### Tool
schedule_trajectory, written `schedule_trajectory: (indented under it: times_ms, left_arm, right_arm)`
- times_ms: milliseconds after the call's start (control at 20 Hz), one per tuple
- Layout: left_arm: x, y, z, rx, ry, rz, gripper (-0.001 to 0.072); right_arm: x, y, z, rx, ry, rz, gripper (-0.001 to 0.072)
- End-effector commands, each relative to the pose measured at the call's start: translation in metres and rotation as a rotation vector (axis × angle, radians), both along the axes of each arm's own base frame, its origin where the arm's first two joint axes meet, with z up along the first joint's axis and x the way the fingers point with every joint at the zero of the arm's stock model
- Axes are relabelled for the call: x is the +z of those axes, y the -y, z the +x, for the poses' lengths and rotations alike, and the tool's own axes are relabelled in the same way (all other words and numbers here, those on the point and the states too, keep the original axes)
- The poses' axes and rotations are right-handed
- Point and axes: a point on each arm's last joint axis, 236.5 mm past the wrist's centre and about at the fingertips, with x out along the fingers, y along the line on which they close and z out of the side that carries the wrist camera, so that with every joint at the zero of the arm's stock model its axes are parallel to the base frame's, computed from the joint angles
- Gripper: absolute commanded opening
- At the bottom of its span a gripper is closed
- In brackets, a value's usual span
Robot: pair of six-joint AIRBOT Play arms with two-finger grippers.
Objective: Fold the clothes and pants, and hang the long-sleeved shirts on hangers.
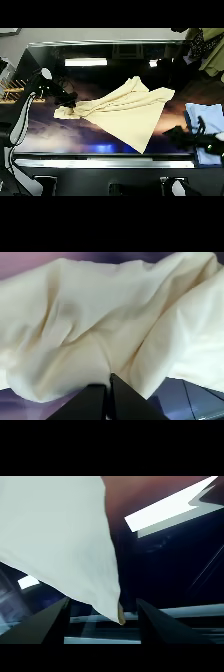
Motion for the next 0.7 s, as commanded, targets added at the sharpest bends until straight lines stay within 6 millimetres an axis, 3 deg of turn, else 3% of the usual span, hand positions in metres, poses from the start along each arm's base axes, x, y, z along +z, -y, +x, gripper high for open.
schedule_trajectory:
  times_ms: [0,250,650]
  left_arm:
    - [0.000,0.003,-0.001,-0.007,0.000,-0.001,0.0015]
    - [0.000,0.003,0.000,-0.007,0.001,0.000,0.0015]
    - [-0.001,0.003,0.002,-0.004,0.011,0.000,0.0015]
  right_arm:
    - [-0.029,-0.032,-0.035,-0.032,-0.004,0.055,0.0477]
    - [-0.042,-0.052,-0.045,-0.062,-0.001,0.133,0.0476]
    - [-0.038,-0.053,-0.036,-0.079,0.034,0.139,0.0474]
